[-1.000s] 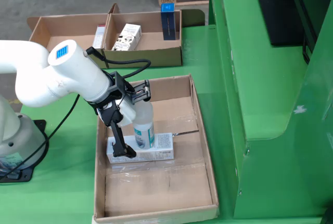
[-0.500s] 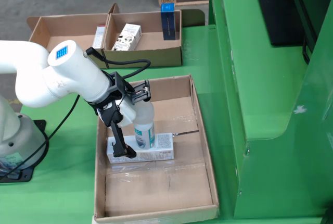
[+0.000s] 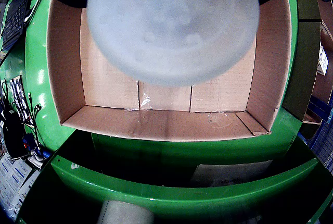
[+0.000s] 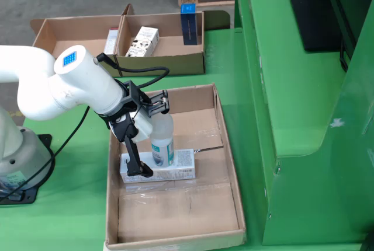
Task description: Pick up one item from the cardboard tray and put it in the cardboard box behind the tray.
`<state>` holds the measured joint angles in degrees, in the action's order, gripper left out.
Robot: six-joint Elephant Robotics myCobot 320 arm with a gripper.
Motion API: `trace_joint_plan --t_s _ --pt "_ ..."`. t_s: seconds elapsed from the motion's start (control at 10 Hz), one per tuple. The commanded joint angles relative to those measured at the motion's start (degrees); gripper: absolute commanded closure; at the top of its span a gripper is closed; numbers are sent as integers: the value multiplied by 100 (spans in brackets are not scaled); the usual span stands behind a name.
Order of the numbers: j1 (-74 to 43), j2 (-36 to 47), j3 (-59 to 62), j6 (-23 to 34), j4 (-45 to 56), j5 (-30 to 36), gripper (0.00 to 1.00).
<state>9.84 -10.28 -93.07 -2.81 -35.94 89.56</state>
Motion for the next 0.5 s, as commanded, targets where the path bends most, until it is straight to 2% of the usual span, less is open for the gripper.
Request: trace_joint_plan --t_s 0.0,0.4 --pt "116 450 61 -85 160 -55 0" --pt "165 1031 550 -106 601 -262 0"
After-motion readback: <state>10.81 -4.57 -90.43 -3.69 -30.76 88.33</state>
